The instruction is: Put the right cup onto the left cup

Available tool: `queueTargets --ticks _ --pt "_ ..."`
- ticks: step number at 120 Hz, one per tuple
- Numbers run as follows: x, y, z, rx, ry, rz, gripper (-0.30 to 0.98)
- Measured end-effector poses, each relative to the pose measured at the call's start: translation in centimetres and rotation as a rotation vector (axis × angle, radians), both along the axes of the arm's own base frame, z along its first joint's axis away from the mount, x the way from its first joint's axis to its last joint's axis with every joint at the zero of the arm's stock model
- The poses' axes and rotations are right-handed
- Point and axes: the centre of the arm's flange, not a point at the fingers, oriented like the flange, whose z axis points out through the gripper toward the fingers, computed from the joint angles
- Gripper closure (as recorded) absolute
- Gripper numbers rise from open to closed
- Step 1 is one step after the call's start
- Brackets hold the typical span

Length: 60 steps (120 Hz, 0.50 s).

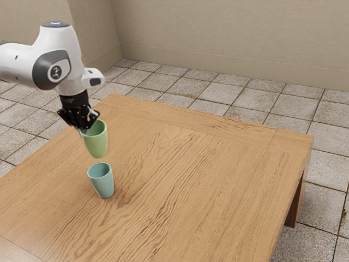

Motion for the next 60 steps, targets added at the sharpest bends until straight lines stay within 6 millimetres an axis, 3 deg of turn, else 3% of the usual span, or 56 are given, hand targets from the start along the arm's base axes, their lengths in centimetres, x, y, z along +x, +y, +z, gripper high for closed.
queueTargets --ticks 60 --pt "-1.1 0.4 -3.6 -0.006 0.025 0.041 0.79"
